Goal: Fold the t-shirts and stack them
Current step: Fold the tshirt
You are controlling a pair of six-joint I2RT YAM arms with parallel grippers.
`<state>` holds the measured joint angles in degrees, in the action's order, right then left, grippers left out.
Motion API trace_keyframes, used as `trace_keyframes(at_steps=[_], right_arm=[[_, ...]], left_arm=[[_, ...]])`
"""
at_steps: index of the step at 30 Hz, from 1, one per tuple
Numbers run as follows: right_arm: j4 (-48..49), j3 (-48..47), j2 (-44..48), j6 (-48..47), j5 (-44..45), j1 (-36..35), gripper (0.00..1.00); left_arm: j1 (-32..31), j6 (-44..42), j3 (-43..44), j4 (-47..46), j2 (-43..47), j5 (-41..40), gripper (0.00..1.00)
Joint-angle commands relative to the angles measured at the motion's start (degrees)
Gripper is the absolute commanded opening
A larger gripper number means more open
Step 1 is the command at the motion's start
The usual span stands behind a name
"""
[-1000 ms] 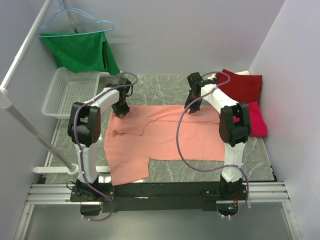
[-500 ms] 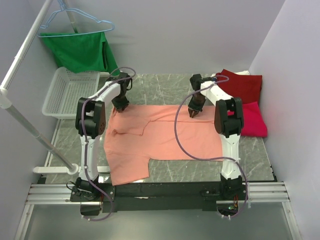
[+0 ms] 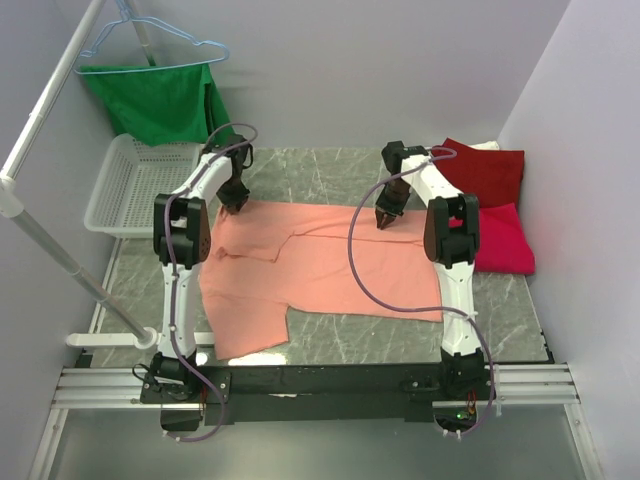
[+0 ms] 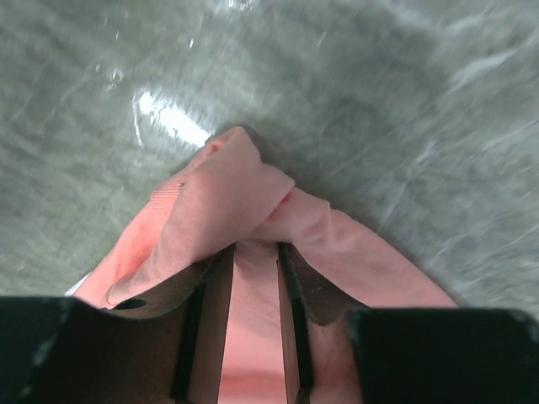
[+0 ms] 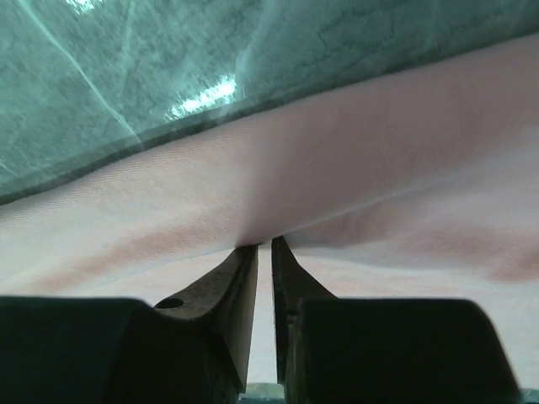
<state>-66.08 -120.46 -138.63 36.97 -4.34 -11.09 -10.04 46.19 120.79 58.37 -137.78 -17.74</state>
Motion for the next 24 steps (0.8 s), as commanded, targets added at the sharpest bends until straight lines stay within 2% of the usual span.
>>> trace_keyframes(at_steps=[1,4,9,16,24], right_arm=[[-4.0,-4.9,-2.9,-0.3,-1.4,1.4,0.18],[-4.9,-5.9,-3.7,-0.3,-1.4,2.3,0.17],[-3.5,-1.4,-1.9,0.0,-1.6,4.0,0.14],[-2.6,3.7,0.2,-0.2,-0.1,5.3,0.11],[-2.2,8.3,2.0,0.2,1.7,6.3,0.07]], left_arm=[[1.7,-0.9,4.1,-2.6,-2.0,2.9,0.33],[2.4,-1.7,5.1,-3.9,-2.0,4.7,0.33],[4.0,-1.9,4.1,-5.3,0.4,3.4,0.34],[5.4,-0.1,3.9,-3.6,2.0,-3.5,0.32],[5.4,1.3,1.4,-5.5,6.3,-7.0,0.32]])
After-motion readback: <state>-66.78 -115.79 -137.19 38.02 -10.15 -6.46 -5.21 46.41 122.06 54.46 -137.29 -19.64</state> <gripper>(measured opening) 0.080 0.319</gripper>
